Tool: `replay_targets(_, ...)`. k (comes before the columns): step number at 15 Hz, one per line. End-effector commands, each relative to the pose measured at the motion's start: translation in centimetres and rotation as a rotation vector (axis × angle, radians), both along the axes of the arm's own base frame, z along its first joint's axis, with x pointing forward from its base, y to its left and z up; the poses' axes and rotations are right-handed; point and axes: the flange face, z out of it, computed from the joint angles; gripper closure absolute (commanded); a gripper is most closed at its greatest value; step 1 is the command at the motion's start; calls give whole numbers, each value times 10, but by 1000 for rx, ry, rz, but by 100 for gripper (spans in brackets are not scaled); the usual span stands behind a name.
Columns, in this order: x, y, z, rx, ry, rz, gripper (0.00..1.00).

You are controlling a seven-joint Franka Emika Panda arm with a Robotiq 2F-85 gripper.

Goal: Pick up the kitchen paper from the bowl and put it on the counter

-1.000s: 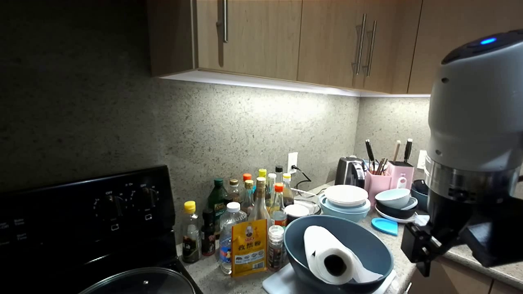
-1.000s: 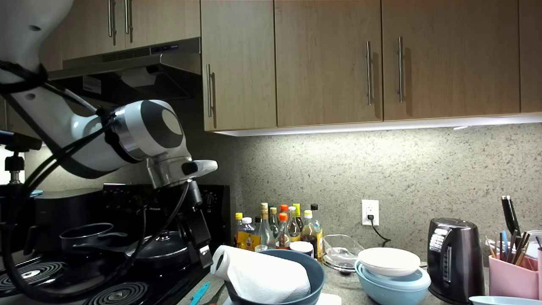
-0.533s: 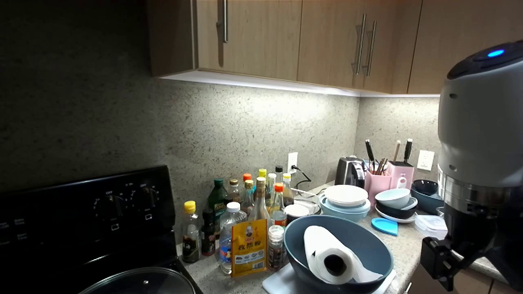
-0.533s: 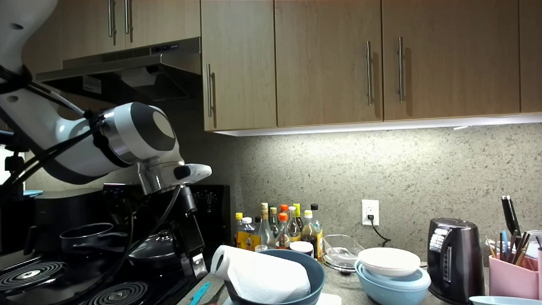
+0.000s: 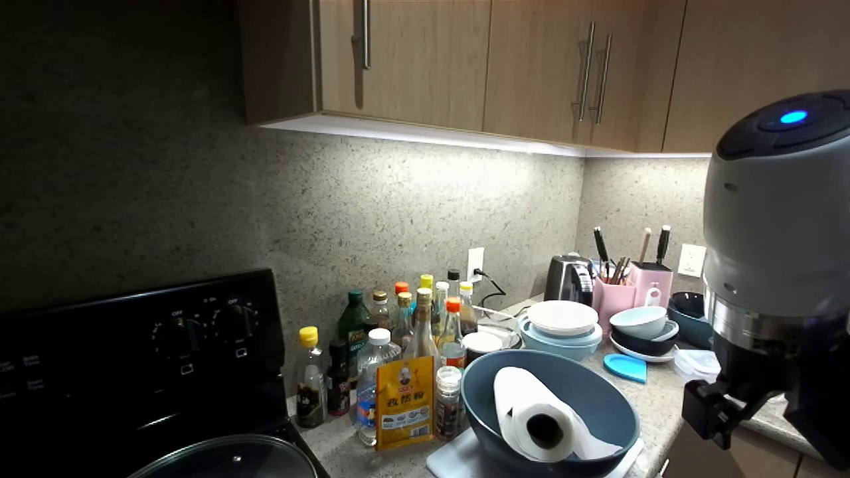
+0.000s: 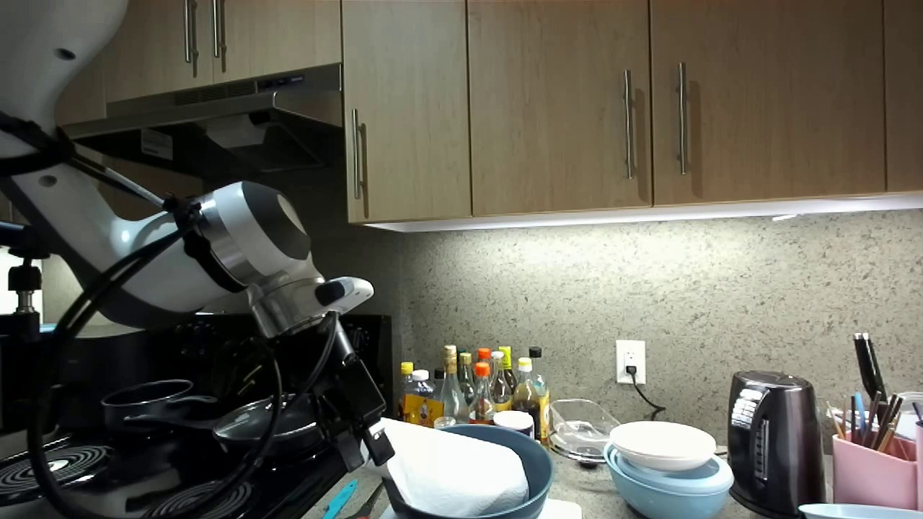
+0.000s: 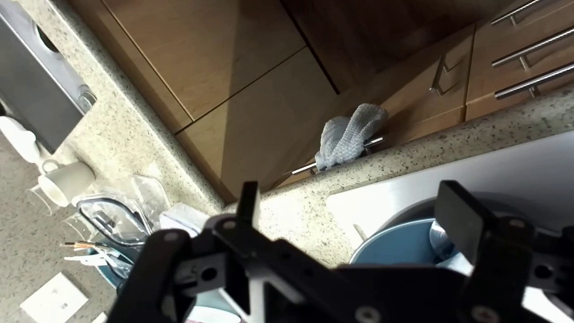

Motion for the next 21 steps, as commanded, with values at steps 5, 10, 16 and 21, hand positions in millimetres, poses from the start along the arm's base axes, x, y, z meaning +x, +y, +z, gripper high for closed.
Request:
replay_targets(5, 35, 2, -15, 3, -22, 183, 0)
replay_targets(10, 57, 13, -17, 8, -6, 229, 0)
replay_targets(16, 82, 31, -18, 12, 18, 290, 0)
replay_targets(21, 100, 46, -25, 25, 31, 333, 0)
